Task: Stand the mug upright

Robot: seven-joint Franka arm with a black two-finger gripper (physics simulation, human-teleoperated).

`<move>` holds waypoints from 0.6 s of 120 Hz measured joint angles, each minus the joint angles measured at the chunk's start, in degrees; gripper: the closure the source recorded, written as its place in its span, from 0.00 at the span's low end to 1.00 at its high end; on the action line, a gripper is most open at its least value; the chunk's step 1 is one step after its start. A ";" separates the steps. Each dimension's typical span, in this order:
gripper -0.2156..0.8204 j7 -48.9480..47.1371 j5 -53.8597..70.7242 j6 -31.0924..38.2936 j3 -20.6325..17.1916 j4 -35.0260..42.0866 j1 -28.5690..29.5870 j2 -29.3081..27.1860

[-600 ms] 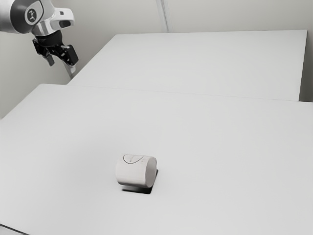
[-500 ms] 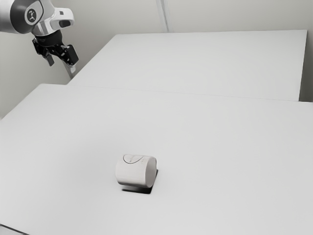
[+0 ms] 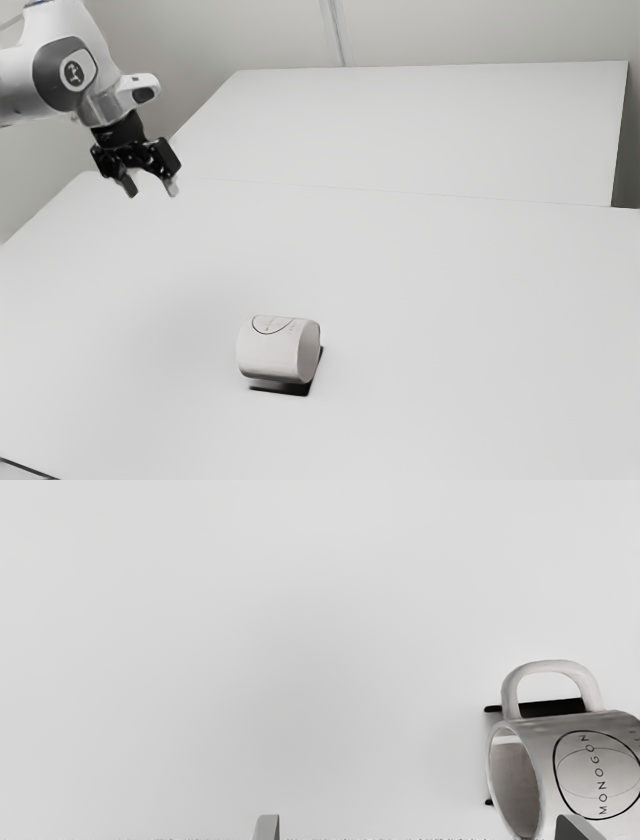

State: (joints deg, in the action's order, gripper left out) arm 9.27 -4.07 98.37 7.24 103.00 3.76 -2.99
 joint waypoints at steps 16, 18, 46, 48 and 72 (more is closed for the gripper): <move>0.21 -0.18 -10.71 0.11 0.41 5.92 5.42 0.05; 0.21 -0.19 -12.02 0.12 0.57 6.78 5.82 0.07; 0.21 -0.28 -27.78 0.17 4.09 16.28 6.39 3.16; 0.21 -0.29 -28.62 0.17 4.19 16.56 6.48 3.52; 0.21 -0.30 -36.97 0.20 4.47 19.45 6.06 8.02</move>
State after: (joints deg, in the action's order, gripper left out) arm 8.97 -41.04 98.58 11.71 122.45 9.82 5.03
